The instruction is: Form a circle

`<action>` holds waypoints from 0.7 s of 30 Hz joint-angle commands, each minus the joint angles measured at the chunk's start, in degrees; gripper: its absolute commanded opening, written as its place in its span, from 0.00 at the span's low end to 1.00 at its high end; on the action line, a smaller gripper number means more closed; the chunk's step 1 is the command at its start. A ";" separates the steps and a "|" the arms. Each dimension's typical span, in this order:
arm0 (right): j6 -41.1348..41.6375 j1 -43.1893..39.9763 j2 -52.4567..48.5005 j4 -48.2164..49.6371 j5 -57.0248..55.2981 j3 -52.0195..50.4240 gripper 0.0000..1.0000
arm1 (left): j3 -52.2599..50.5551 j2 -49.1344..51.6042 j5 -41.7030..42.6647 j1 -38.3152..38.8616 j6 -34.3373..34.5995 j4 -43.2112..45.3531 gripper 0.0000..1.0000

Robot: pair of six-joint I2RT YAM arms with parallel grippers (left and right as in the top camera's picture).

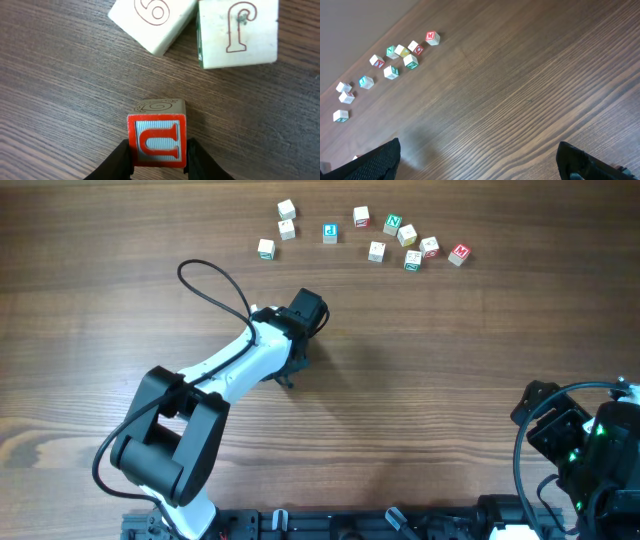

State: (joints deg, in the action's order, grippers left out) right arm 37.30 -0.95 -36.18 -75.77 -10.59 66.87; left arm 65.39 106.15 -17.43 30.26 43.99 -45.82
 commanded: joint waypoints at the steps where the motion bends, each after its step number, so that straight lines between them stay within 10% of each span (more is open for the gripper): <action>1: 0.39 0.11 0.31 0.02 -0.33 0.04 1.00 | -0.52 -1.16 1.73 -0.17 -4.85 0.13 0.31; 21: 0.39 0.11 0.31 -0.11 -0.33 0.04 1.00 | -0.52 -1.16 1.53 -0.63 -6.27 2.16 0.35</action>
State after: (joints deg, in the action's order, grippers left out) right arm 37.30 -0.95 -36.18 -75.79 -10.59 66.87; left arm 65.39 106.15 -16.67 30.26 38.41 -44.10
